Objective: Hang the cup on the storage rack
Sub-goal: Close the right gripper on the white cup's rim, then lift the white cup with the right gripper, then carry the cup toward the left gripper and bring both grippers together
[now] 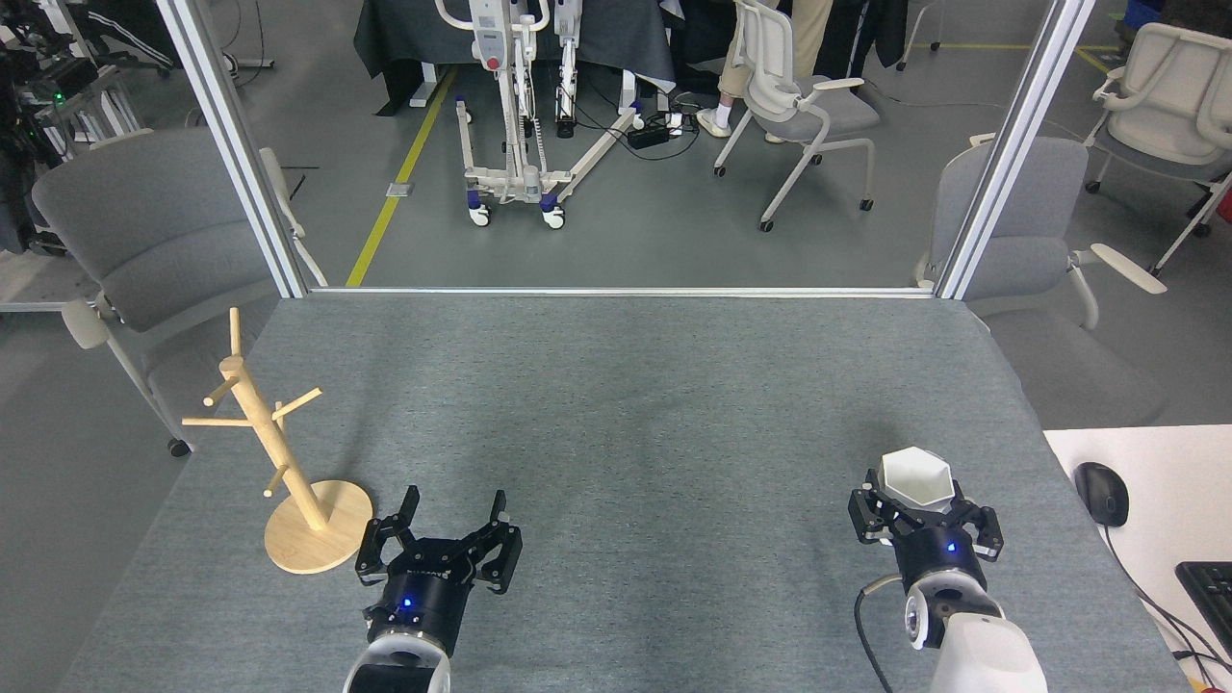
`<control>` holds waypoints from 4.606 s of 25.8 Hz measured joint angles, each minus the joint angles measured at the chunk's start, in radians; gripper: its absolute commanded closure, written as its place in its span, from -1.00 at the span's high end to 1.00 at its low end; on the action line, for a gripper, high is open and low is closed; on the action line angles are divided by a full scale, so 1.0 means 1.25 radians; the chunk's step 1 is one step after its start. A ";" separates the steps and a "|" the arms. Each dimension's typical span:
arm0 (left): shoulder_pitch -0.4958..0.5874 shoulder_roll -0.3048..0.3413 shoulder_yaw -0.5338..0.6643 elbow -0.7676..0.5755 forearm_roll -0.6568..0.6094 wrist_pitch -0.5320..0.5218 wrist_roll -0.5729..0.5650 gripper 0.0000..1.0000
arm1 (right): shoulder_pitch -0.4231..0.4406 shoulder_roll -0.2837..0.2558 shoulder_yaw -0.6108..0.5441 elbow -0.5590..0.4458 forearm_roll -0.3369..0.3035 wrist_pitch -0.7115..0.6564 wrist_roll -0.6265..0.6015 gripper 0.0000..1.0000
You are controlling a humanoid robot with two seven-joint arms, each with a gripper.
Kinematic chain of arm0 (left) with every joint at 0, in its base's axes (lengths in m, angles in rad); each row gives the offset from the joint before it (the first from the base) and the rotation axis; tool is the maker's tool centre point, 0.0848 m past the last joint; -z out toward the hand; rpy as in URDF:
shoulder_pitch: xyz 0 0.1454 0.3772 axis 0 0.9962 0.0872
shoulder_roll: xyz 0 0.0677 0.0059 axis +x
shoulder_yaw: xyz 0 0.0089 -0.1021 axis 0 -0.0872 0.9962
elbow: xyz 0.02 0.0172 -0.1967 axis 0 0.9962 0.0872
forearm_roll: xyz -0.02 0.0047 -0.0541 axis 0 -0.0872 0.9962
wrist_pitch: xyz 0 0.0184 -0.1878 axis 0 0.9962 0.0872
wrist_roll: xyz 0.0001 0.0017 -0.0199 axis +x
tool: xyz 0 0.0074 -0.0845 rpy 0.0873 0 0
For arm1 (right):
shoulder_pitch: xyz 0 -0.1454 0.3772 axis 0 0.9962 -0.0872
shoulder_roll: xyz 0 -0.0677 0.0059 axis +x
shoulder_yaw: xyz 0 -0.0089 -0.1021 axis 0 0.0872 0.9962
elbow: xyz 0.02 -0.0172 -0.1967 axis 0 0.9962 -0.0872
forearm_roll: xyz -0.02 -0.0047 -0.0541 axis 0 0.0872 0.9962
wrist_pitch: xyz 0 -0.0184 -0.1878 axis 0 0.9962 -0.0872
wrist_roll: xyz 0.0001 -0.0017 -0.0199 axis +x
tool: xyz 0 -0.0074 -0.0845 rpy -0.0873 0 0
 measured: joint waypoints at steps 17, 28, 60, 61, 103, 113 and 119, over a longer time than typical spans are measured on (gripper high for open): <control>0.005 0.001 0.001 -0.003 -0.001 0.002 -0.001 0.99 | -0.020 -0.012 -0.001 0.031 -0.003 -0.001 -0.001 0.99; 0.005 0.000 0.000 -0.006 -0.001 0.003 -0.002 0.99 | -0.033 -0.013 -0.001 0.050 -0.001 0.003 0.003 0.94; -0.024 -0.002 -0.025 -0.020 -0.001 0.007 -0.005 0.99 | -0.027 -0.014 0.002 0.062 0.005 -0.002 -0.015 -0.13; -0.023 -0.002 -0.027 -0.020 -0.001 0.007 -0.004 0.99 | -0.027 -0.014 0.002 0.062 0.007 -0.002 -0.015 -0.23; -0.078 -0.003 -0.333 -0.036 -0.125 -0.006 -0.065 0.98 | -0.113 0.052 0.373 -0.736 -0.050 0.436 0.850 -1.00; -0.154 -0.008 -0.347 -0.011 -0.122 -0.081 -0.163 0.98 | -0.137 0.060 0.481 -0.727 0.011 0.575 0.879 -1.00; -0.172 -0.010 -0.347 -0.023 -0.085 -0.134 -0.216 0.98 | -0.136 0.067 0.498 -0.723 0.014 0.592 0.883 -1.00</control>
